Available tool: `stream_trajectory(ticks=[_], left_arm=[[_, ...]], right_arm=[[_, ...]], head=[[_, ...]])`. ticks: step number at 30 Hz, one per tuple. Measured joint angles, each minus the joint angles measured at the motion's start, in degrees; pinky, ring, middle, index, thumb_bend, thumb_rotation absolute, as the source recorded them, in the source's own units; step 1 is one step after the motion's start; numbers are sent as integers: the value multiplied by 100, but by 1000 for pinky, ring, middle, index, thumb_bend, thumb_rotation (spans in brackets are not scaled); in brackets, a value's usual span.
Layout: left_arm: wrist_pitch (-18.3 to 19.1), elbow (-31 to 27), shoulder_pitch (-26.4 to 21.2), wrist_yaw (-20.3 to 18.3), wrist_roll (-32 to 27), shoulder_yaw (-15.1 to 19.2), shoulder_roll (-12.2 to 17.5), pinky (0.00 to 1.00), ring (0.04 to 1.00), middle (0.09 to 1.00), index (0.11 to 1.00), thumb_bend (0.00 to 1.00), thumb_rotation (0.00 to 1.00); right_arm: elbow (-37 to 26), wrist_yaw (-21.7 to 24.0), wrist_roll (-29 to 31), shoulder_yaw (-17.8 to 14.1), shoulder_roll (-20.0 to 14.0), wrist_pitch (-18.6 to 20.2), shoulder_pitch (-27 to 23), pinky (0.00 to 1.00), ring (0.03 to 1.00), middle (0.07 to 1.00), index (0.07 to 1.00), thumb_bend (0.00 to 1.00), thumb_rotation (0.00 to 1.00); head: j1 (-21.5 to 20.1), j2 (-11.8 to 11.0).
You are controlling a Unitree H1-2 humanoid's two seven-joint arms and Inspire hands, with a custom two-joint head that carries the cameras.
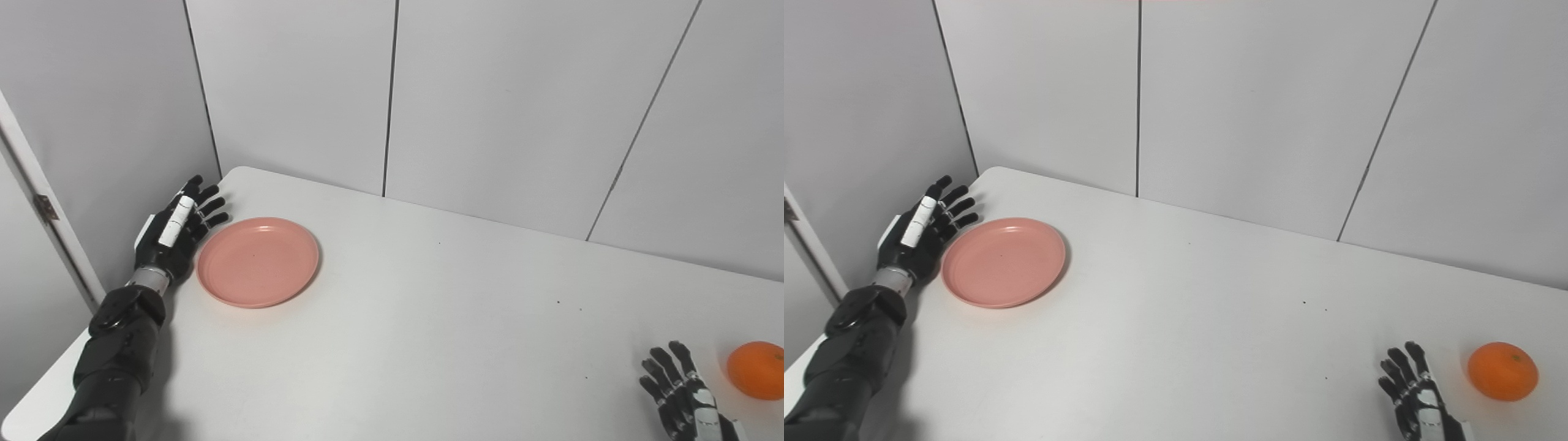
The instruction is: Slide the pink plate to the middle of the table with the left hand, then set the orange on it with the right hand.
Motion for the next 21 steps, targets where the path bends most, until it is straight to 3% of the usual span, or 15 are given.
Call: stream_trajectory(ticks=[3, 8, 12, 16, 21], left_arm=[[-169, 209, -60, -16, 12, -27, 33, 756, 830, 836, 894, 1000, 581], [-372, 439, -133, -52, 31, -92, 69, 674, 793, 820, 885, 1000, 604], [-493, 471, -131, -68, 158, -229, 87, 700, 812, 819, 890, 1000, 632], [-495, 244, -36, -38, 294, -350, 67, 716, 813, 793, 863, 1000, 631], [-367, -318, 202, 338, 631, -472, -55, 734, 828, 814, 880, 1000, 616]], right_arm=[[-1, 0, 3, 5, 0, 0, 0, 936, 928, 930, 968, 810, 937], [-6, 0, 1, 10, 0, 6, 1, 934, 926, 929, 966, 802, 944], [-8, -1, -12, 17, 0, 10, 2, 932, 926, 929, 969, 801, 948], [-9, -1, -16, 20, -1, 14, 4, 927, 924, 928, 968, 811, 947], [-19, -3, -49, 29, 2, 26, 6, 938, 930, 933, 973, 810, 950]], head=[[-9, 18], [-9, 26], [-26, 35], [-35, 44], [-62, 53]])
